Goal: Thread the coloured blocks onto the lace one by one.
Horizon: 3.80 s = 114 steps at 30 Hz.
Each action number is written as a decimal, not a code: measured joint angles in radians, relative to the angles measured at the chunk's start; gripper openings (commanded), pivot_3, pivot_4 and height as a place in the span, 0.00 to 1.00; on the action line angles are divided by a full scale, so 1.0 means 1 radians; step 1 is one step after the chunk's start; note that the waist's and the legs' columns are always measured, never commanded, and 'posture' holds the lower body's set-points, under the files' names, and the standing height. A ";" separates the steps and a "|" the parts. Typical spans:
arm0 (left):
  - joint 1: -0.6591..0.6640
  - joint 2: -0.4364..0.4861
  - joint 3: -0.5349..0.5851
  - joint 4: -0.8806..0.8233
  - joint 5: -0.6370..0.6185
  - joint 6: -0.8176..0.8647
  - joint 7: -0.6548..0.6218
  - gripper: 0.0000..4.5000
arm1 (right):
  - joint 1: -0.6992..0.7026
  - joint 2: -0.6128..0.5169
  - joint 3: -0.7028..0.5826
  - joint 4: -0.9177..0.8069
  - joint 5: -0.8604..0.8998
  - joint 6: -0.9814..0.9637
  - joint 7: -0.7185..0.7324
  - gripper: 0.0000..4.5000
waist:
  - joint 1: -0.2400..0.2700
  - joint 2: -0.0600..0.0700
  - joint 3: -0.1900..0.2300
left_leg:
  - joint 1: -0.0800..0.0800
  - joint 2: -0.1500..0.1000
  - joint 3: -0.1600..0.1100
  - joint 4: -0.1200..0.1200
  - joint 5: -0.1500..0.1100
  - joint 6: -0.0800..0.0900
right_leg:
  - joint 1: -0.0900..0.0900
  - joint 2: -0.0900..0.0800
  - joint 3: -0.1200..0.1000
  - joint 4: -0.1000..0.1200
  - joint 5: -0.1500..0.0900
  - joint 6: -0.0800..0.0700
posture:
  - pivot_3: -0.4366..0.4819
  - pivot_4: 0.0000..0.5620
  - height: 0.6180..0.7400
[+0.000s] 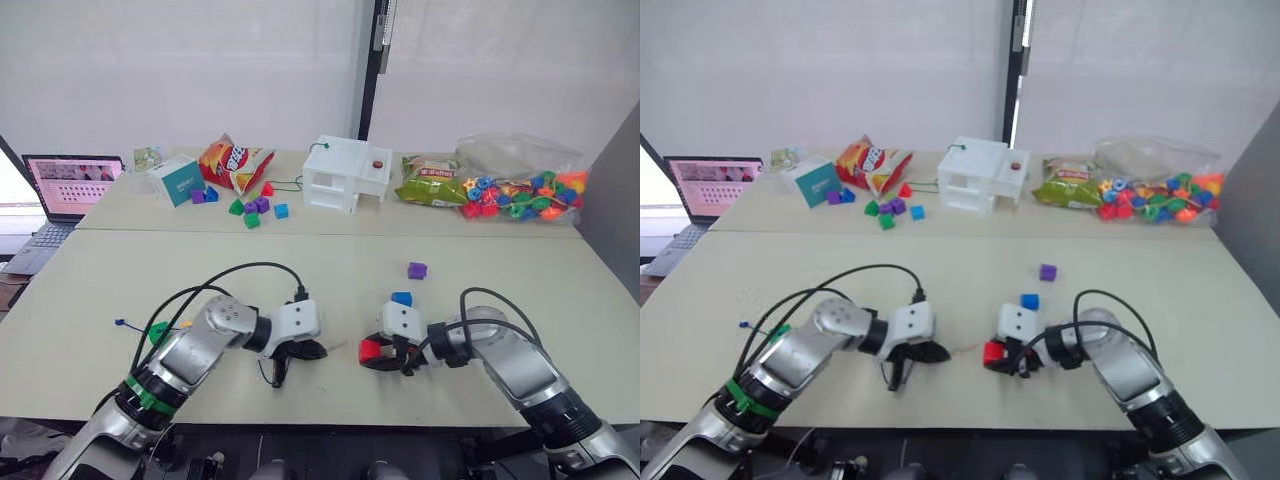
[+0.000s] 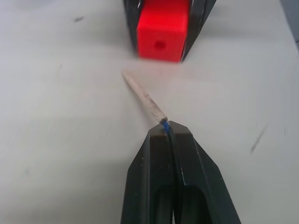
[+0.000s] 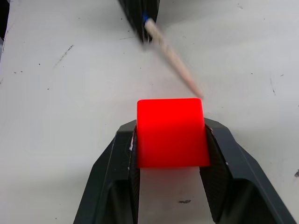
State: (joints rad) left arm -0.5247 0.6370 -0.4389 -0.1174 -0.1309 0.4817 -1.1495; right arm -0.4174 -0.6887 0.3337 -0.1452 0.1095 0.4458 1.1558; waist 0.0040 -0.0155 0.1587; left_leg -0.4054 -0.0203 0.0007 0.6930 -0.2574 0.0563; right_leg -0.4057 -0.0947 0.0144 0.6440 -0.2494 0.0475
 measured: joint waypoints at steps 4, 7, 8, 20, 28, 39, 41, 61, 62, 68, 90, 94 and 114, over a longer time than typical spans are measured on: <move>0.014 0.035 -0.001 -0.002 -0.029 -0.021 -0.086 0.00 | 0.000 0.000 0.001 0.000 0.000 -0.001 -0.001 0.27 | 0.001 0.000 0.000 | 0.000 0.000 0.000 0.000 0.000 0.000 | 0.000 0.000 0.000 0.000 0.000 0.000 | 0.48 0.27 1.00; 0.013 0.044 -0.001 0.009 -0.032 -0.045 -0.140 0.00 | 0.000 0.000 0.001 0.000 0.000 -0.001 -0.001 0.27 | 0.001 0.000 0.000 | 0.000 0.000 0.000 0.000 0.000 0.000 | 0.000 0.000 0.000 0.000 0.000 0.000 | 0.48 0.27 1.00; 0.013 0.044 -0.001 0.017 -0.032 -0.054 -0.149 0.00 | 0.000 0.000 0.001 0.000 0.000 -0.001 -0.001 0.27 | 0.001 0.000 0.000 | 0.000 0.000 0.000 0.000 0.000 0.000 | 0.000 0.000 0.000 0.000 0.000 0.000 | 0.48 0.27 1.00; -0.052 0.045 0.019 0.189 0.034 -0.225 -0.196 0.00 | 0.000 0.013 0.001 0.000 -0.008 0.002 -0.012 0.27 | 0.000 0.000 0.000 | 0.001 0.000 0.000 0.000 0.000 0.000 | 0.000 0.001 0.000 0.001 0.000 0.000 | 0.48 0.27 1.00; -0.062 0.048 0.032 0.212 0.058 -0.241 -0.160 0.40 | 0.007 0.026 0.000 -0.009 -0.008 0.010 -0.037 0.27 | -0.005 0.000 0.000 | 0.001 0.001 0.000 0.000 0.000 0.000 | 0.000 0.001 0.000 0.002 0.000 0.000 | 0.48 0.27 1.00; 0.033 0.032 0.092 0.133 0.050 -0.215 -0.090 0.62 | 0.012 0.036 0.000 -0.014 -0.008 0.012 -0.052 0.27 | -0.014 0.000 0.000 | 0.002 0.001 0.000 0.000 0.000 0.000 | 0.000 0.001 0.000 0.002 0.000 0.000 | 0.48 0.27 1.00; 0.051 -0.001 0.096 0.129 0.051 -0.215 -0.054 0.62 | 0.012 0.036 0.000 -0.014 -0.008 0.013 -0.053 0.27 | -0.013 0.000 0.000 | 0.002 0.001 0.000 0.000 0.000 0.000 | 0.001 0.001 0.000 0.002 0.000 0.000 | 0.48 0.27 1.00; 0.073 -0.012 0.104 0.090 0.046 -0.171 -0.015 0.00 | 0.003 0.041 0.005 -0.017 -0.008 0.027 -0.056 0.27 | -0.013 0.000 -0.001 | 0.002 0.001 0.000 -0.001 0.000 0.000 | 0.001 0.000 0.000 0.002 0.000 0.000 | 0.48 0.27 1.00; 0.064 -0.011 0.100 0.086 0.045 -0.158 -0.024 0.00 | 0.003 0.041 0.005 -0.017 -0.008 0.027 -0.056 0.27 | -0.013 0.000 -0.001 | 0.002 0.000 0.000 -0.001 0.000 0.000 | 0.001 0.000 0.000 0.002 0.000 0.000 | 0.48 0.27 1.00; 0.021 0.029 0.064 -0.036 0.013 -0.027 -0.102 0.00 | 0.003 0.042 0.007 -0.019 -0.009 0.018 -0.051 0.27 | -0.014 0.000 -0.001 | 0.000 0.001 0.000 -0.001 0.000 0.000 | -0.001 0.001 0.000 0.002 0.000 0.000 | 0.48 0.27 1.00; 0.024 0.018 0.050 -0.005 0.007 -0.040 -0.064 0.00 | 0.013 0.026 0.025 -0.043 -0.011 -0.004 -0.021 0.27 | -0.006 0.000 0.000 | 0.000 0.000 0.000 0.000 0.000 0.000 | 0.000 0.001 0.000 0.001 0.000 0.000 | 0.48 0.27 1.00; 0.022 0.018 0.051 -0.013 0.008 -0.040 -0.064 0.00 | 0.014 0.026 0.026 -0.043 -0.011 -0.007 -0.022 0.27 | -0.006 0.000 -0.001 | 0.000 0.000 0.000 0.000 0.000 0.000 | 0.000 0.001 0.000 0.001 0.000 0.000 | 0.48 0.27 1.00; -0.014 -0.014 0.013 -0.045 0.017 -0.005 -0.058 0.00 | 0.014 0.022 0.036 -0.054 -0.011 -0.006 -0.020 0.27 | -0.005 0.000 -0.001 | 0.000 0.000 0.000 0.000 0.000 0.000 | 0.000 0.001 0.000 0.001 0.000 0.000 | 0.48 0.27 1.00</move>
State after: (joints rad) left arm -0.5383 0.6233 -0.4259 -0.1624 -0.1136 0.4767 -1.2077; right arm -0.4033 -0.6663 0.3694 -0.1995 0.0987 0.4400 1.1356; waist -0.0009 -0.0154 0.1582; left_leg -0.4055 -0.0200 0.0009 0.6930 -0.2574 0.0563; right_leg -0.4060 -0.0940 0.0142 0.6449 -0.2494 0.0475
